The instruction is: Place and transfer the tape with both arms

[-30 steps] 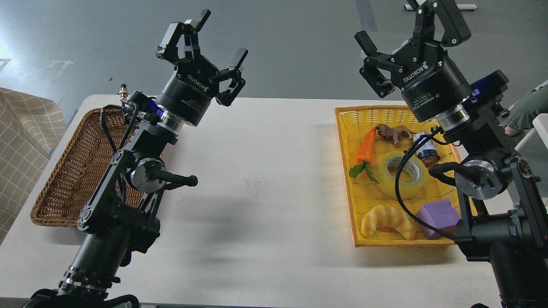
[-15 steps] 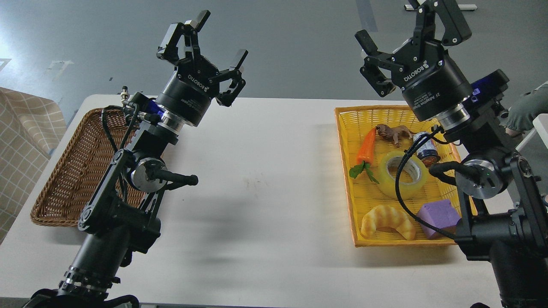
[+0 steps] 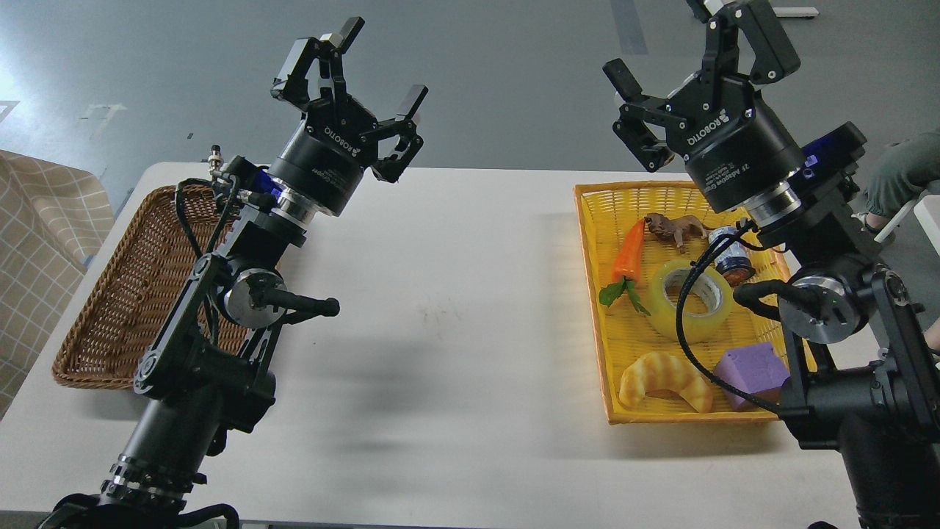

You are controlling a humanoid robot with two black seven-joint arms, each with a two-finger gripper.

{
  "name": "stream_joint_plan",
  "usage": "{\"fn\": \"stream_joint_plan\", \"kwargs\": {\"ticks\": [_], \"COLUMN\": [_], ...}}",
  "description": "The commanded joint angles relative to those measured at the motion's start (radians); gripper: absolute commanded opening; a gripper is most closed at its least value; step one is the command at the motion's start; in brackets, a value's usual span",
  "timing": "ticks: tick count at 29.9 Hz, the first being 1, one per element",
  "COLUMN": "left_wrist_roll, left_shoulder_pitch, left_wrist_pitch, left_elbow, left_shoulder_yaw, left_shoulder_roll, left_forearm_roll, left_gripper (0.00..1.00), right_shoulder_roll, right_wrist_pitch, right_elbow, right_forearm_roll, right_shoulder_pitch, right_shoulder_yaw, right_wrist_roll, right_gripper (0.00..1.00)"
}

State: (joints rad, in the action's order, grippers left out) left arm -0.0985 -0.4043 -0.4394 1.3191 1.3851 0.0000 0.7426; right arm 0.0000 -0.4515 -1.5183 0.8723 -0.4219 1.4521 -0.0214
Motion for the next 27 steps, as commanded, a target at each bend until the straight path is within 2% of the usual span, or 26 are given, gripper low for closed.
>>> {"fn": "stream_joint_plan", "kwargs": {"ticks": [1, 27], "left_wrist_roll": [0.003, 0.002], "left_shoulder_pitch": [-0.002, -0.010], "left_wrist_pitch": [0.001, 0.008], "left_elbow": [0.002, 0.002], "left_shoulder_yaw": [-0.001, 0.006], "left_shoulder_roll": [0.000, 0.000], "left_forearm_roll": [0.000, -0.008], "left_gripper": [0.98, 0.98], "right_shoulder_roll": [0.000, 0.000], "right_wrist_pitch": [-0.001, 0.002], "right_elbow": [-0.002, -0.019], "right_forearm_roll": [-0.001, -0.001], "right_shoulder_pitch": [0.003, 0.000], "right_shoulder_yaw": [0.002, 0.008], "right_wrist_roll": [0.001, 0.001], "right_gripper": [1.00, 1.00]}}
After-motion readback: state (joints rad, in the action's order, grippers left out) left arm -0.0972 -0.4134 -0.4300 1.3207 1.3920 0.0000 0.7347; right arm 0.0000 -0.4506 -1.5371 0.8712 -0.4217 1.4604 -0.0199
